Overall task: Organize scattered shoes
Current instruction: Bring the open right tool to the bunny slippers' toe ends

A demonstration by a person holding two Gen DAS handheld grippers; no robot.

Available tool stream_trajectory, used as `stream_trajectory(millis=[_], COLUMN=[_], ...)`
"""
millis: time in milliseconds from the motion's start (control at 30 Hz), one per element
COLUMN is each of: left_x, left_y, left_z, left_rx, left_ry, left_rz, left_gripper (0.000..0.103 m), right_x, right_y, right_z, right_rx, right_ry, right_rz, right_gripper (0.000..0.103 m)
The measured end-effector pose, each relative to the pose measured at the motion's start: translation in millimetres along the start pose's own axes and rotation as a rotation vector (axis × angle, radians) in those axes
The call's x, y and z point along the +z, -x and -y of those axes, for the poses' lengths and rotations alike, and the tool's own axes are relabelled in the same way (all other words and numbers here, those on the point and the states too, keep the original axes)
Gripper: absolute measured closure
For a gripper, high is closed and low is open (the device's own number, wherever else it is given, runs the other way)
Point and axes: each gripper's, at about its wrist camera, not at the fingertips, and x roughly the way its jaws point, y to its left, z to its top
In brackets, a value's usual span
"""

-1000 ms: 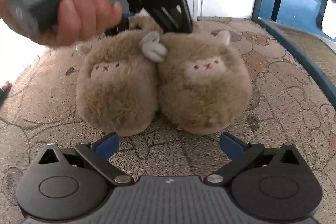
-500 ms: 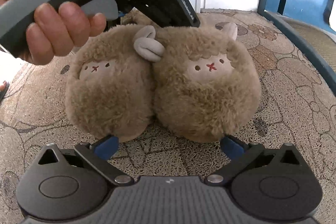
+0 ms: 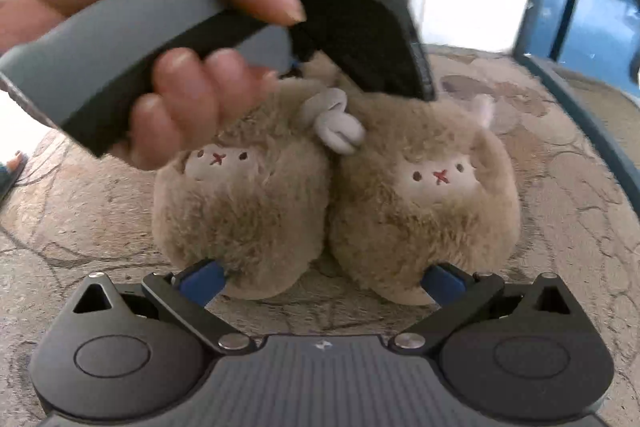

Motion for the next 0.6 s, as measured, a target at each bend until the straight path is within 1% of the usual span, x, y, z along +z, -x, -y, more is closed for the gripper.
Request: stream_trajectory(millis=[33,133,167,200,333,433,500,600], left_x=[-0.6,-2.7,-3.0,-3.0,-2.1,-2.1,-2.4,-2.1], left_y=[0.5,1.8,1.9,1.8,1.1,1.2,2.5,3.7], left_z=[1.3,3.3,3.8,4.7,5.4,5.7,6.7,6.5], left_rx=[0.001,-0.001,-0.005,-0.011,-0.016,-0.015,-0.013,-0.015], left_ry=[-0.007,-0.016,-0.019,-0.023,-0.040,-0.050,-0.057,-0.059], left_rz=[0.004,0.014,0.015,0.014,0.015,0.018,0.021,0.019], left_gripper=[0.025,0.032,0.038,0.042,0.045,0.050,0.056,0.060], right_x=[-0.2,-0.5,-0.2,-0.3,-2.2,-2.4,-2.3,-2.4], right_y=[-1.2,-2.1,-2.4,-2.6,-4.0,-1.2,0.5,1.3], right_z=[0.2,2.1,2.1,1.8,2.9,3.6,3.5,2.3], right_rx=[-0.003,-0.002,-0.003,-0.005,-0.009,0.002,0.006,-0.001], right_ry=[-0.006,-0.013,-0.013,-0.014,-0.041,-0.067,-0.081,-0.076], right_rz=[-0.002,0.004,0.004,0.005,0.018,0.028,0.038,0.044], right_gripper=[0.000,0.000,0.000,0.000,0.000,0.000,0.000,0.000])
